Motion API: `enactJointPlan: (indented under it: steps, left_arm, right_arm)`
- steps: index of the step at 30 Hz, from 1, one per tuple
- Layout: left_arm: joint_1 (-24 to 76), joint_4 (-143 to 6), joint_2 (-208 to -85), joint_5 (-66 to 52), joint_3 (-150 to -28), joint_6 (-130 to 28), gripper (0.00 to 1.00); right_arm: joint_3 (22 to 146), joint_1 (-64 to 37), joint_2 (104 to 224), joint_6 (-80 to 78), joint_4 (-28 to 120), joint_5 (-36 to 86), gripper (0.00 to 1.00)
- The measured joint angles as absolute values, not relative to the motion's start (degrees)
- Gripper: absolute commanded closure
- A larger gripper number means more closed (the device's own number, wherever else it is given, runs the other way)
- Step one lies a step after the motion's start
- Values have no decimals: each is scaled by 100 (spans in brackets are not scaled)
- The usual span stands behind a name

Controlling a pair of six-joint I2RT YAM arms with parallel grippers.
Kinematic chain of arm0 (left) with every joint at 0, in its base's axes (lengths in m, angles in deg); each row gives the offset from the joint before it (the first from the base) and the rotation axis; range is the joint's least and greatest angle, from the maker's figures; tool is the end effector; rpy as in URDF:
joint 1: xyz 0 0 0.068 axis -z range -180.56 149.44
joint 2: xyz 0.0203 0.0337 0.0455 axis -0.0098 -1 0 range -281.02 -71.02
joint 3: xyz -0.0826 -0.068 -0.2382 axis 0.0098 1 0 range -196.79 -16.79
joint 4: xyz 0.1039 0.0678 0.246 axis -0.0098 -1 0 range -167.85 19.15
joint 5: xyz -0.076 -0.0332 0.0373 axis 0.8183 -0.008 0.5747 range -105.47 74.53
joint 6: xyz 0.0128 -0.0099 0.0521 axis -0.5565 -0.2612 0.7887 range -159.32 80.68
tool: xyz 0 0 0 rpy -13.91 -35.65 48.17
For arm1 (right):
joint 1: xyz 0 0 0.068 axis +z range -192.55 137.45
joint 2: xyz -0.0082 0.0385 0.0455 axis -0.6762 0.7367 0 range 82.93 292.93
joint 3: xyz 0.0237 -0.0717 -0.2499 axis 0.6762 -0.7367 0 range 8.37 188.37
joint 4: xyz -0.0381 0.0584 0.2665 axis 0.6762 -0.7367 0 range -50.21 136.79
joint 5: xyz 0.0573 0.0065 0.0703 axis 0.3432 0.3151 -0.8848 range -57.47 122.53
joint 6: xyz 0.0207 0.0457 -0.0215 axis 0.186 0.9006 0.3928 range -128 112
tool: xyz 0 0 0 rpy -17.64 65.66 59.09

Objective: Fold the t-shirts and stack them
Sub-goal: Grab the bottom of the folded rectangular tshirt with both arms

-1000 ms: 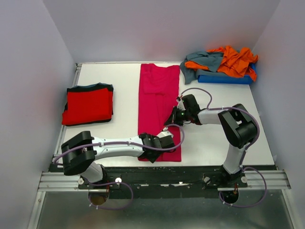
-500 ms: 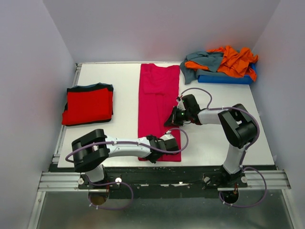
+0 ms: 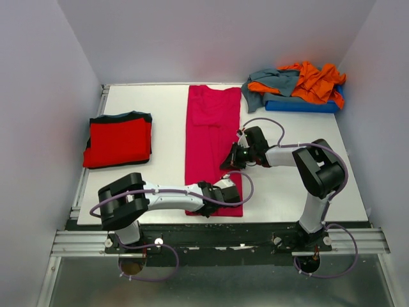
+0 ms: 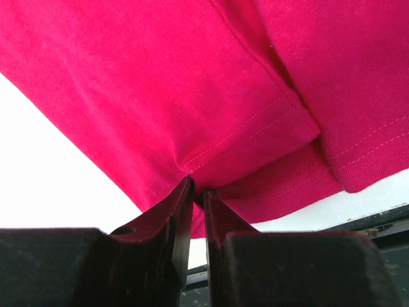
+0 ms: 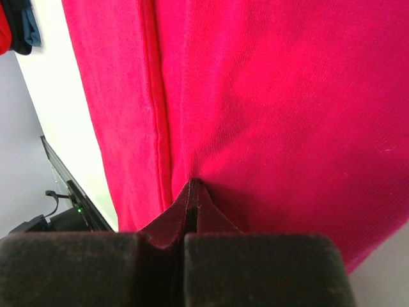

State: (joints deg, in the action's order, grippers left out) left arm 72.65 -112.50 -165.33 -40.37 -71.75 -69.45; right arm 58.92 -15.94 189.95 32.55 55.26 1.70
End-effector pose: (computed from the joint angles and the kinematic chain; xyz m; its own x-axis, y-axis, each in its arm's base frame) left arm 0.0998 -0.2777 0.1404 -0.6730 0.6547 -0.3440 0.5914 0.7557 0.2812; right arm 0.3115 0.1769 0.0924 -0.9542 0.1464 -0.2608 -0.0932 0.6831 0.7244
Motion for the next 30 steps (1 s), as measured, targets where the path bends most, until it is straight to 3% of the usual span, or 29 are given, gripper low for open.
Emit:
enactJointPlan:
  steps: [2,3,24,25,27,30]
  left_arm:
    - [7265,-11247,-16600,-4044,-7206,-6963,97]
    - [7265,-11247,-16627,-4046,-7219,-6972,100]
    - [7907,-12436,-17217,-4212,-7571,-7149,100]
    - [7914,-12454,-17225,-4219,-7571,-7149,96]
    - [7914,-12465,-17225,-4216,-7573,-7144,67]
    - [7918,-12522,-17210,-4227,-7623,-7160,48]
  right_arm:
    - [5892,-1596,18995,3255,5526,165,99]
    - [5892,-1596,18997,3255,5526,165,99]
    - [6005,-1642,19093,3334,5407,56,99]
    - [6008,-1642,19093,3338,5401,56,99]
    - [6010,-1642,19093,3345,5399,56,99]
    - [6010,-1642,19093,3349,5399,54,99]
